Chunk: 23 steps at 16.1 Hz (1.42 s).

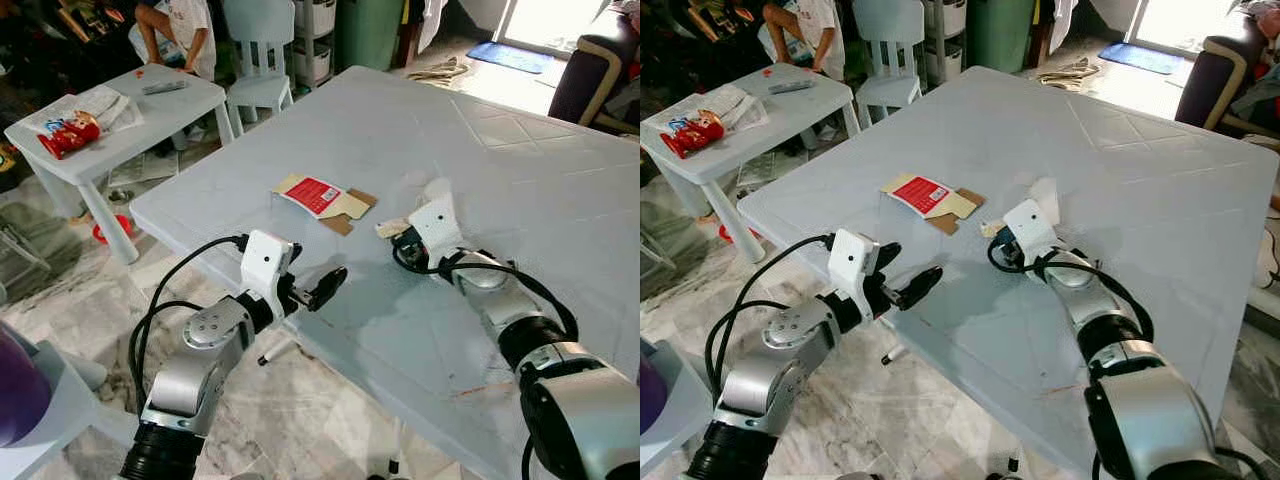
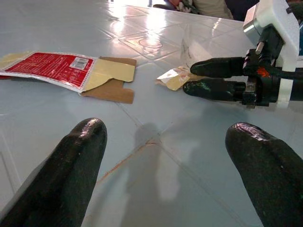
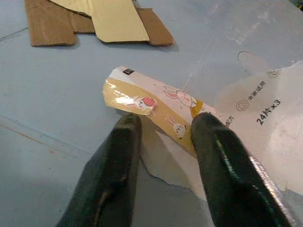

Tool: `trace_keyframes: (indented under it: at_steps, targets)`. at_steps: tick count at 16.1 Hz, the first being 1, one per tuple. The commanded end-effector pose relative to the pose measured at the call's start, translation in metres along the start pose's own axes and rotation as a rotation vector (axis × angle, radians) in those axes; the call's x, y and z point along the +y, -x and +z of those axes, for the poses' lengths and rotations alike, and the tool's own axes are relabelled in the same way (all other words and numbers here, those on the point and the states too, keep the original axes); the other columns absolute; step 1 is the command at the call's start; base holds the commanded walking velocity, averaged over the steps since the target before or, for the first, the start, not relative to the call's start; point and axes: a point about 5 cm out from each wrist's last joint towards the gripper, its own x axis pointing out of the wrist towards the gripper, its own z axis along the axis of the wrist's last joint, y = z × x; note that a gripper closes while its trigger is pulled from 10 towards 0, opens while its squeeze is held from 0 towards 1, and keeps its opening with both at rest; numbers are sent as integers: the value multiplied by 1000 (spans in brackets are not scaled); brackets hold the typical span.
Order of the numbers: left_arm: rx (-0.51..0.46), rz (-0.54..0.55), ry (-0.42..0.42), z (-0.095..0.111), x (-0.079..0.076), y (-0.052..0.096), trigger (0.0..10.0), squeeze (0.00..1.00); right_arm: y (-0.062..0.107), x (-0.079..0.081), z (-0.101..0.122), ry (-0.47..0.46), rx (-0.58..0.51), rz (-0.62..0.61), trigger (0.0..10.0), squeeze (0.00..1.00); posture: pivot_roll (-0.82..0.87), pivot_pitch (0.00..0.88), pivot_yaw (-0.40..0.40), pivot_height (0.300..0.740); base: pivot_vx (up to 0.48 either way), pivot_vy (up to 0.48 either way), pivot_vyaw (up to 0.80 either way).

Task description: Picking trash to rubbish bin

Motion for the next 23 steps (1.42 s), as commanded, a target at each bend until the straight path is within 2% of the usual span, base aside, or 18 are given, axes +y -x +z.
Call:
trace_keyframes:
  at_steps: [1, 6, 9, 10, 12, 17, 20, 23]
  targets:
    - [-10, 5, -13, 5, 3, 0, 10000, 0, 0, 2, -1, -5, 5, -4, 0, 0, 190, 69, -1, 740, 0, 0, 0]
    - [-18, 23, -22, 8, 6, -1, 10000, 0, -5, 7, 9, -17, -31, 3, 0, 0, 192, 66, 0, 740, 0, 0, 0]
    - [-21, 116, -56, 10, 18, -1, 10000, 0, -3, 9, 20, 20, -106, 21, 0, 0, 186, 64, -1, 740, 0, 0, 0]
    - [-29, 189, -75, 12, 29, -2, 10000, 0, 0, 13, 28, 39, -171, 52, 0, 0, 179, 65, 0, 740, 0, 0, 0]
    - [-37, 252, -78, 13, 37, -2, 10000, 0, 6, 19, 32, 26, -207, 84, 0, 0, 161, 61, 3, 740, 0, 0, 0]
    - [-36, 400, -34, 10, 59, -5, 10000, 0, 25, 46, 37, -16, -250, 184, 0, 0, 135, 56, 7, 740, 0, 0, 0]
    - [-77, 423, 0, 19, 65, -11, 10000, 0, 36, 59, 41, -31, -258, 233, 0, 0, 120, 58, 9, 740, 0, 0, 0]
    - [-83, 421, -1, 19, 65, -13, 10000, 0, 43, 60, 43, 5, -275, 233, 0, 0, 117, 58, 10, 740, 0, 0, 0]
